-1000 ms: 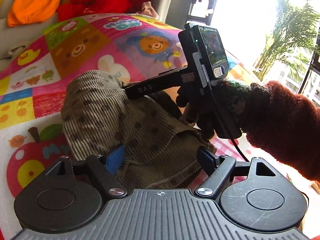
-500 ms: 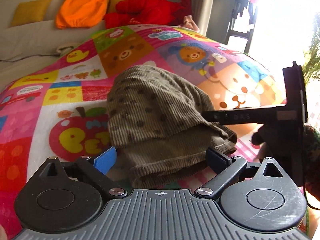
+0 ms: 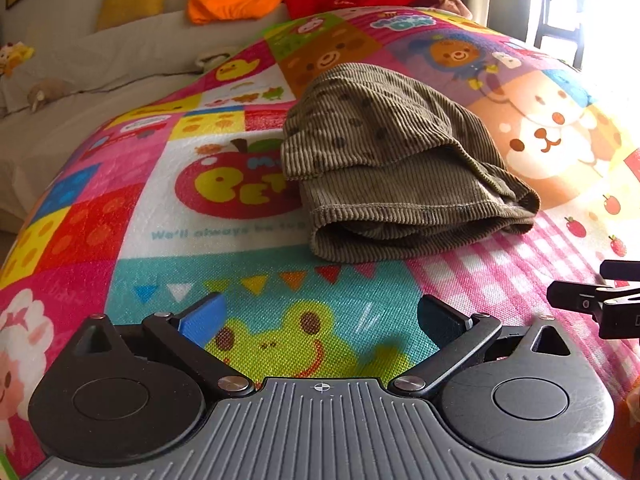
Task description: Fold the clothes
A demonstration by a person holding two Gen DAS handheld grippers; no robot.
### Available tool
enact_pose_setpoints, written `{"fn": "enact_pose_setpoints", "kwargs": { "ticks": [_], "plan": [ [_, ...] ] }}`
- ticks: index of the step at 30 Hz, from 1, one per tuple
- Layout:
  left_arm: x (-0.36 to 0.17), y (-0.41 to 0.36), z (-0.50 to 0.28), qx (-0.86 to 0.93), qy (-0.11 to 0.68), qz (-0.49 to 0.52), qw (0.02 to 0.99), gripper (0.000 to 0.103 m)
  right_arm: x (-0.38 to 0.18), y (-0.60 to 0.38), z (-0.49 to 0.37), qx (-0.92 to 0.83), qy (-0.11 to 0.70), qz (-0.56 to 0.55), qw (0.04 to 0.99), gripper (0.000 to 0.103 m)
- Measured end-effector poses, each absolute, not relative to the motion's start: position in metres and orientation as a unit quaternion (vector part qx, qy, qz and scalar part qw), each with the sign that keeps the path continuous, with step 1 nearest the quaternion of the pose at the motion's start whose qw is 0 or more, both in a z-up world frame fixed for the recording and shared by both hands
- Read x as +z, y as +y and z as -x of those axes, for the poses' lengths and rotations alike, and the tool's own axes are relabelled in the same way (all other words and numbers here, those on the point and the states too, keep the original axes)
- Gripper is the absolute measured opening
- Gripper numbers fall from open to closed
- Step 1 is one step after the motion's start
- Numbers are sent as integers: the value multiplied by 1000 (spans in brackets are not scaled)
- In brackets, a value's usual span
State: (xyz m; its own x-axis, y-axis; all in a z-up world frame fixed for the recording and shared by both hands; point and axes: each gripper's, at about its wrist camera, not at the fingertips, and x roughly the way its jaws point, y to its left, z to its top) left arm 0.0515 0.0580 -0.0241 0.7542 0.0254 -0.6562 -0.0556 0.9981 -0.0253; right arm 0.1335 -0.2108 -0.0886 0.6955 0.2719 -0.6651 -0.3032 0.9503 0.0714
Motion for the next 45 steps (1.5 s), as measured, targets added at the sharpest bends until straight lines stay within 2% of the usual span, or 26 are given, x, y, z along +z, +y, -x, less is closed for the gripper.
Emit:
{"fn": "enact_pose_setpoints", "kwargs": {
  "ticks": [3, 11, 45],
  "plan": [
    [-26, 53, -55, 28, 355, 3, 935, 103, -90, -200, -140, 147, 361, 62, 919, 103],
    [-27, 55, -57, 24, 354, 8, 935, 103, -91, -208, -141, 159, 354, 30, 921, 103],
    [-27, 55, -58, 23, 354, 11, 935, 103, -92, -212, -141, 161, 352, 17, 922, 103]
  ]
}}
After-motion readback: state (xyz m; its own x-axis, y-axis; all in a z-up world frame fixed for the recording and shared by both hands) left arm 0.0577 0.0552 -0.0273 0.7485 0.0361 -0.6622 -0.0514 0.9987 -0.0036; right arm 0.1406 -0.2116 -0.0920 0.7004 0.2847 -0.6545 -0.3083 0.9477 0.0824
